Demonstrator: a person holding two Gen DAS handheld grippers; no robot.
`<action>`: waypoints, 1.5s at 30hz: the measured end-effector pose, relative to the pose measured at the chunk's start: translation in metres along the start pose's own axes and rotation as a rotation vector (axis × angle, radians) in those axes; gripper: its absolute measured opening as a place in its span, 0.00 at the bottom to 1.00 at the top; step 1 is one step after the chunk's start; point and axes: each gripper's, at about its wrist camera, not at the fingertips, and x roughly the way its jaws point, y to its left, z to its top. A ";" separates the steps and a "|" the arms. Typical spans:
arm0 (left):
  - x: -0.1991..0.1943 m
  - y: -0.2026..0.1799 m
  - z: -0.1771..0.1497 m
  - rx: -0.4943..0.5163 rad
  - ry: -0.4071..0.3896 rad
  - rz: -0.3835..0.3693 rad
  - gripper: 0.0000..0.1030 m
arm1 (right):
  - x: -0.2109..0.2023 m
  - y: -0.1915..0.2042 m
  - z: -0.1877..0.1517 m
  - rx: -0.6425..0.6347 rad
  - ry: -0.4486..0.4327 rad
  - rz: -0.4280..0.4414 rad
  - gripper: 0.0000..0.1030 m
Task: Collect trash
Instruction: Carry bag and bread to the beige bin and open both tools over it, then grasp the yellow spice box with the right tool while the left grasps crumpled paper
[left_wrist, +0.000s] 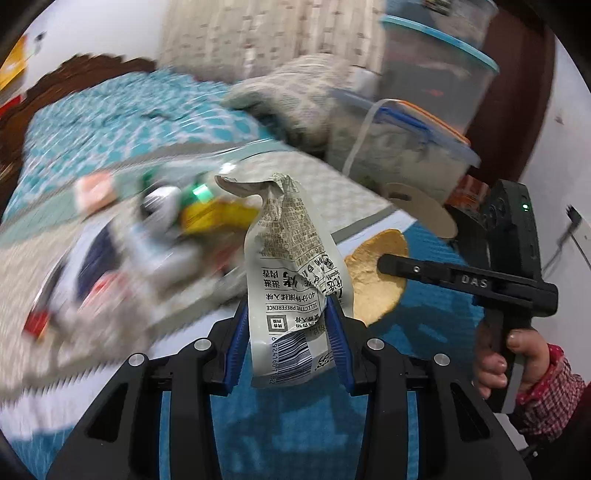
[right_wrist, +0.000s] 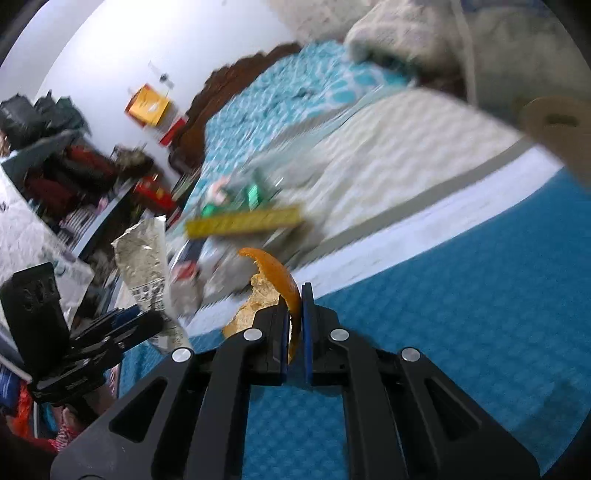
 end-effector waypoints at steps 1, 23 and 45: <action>0.008 -0.011 0.011 0.023 0.000 -0.019 0.37 | -0.010 -0.012 0.007 0.012 -0.027 -0.016 0.08; 0.274 -0.232 0.174 0.272 0.208 -0.211 0.52 | -0.125 -0.252 0.103 0.373 -0.335 -0.318 0.14; 0.078 -0.052 0.049 -0.026 0.064 -0.051 0.71 | -0.043 -0.118 0.093 0.195 -0.230 0.003 0.59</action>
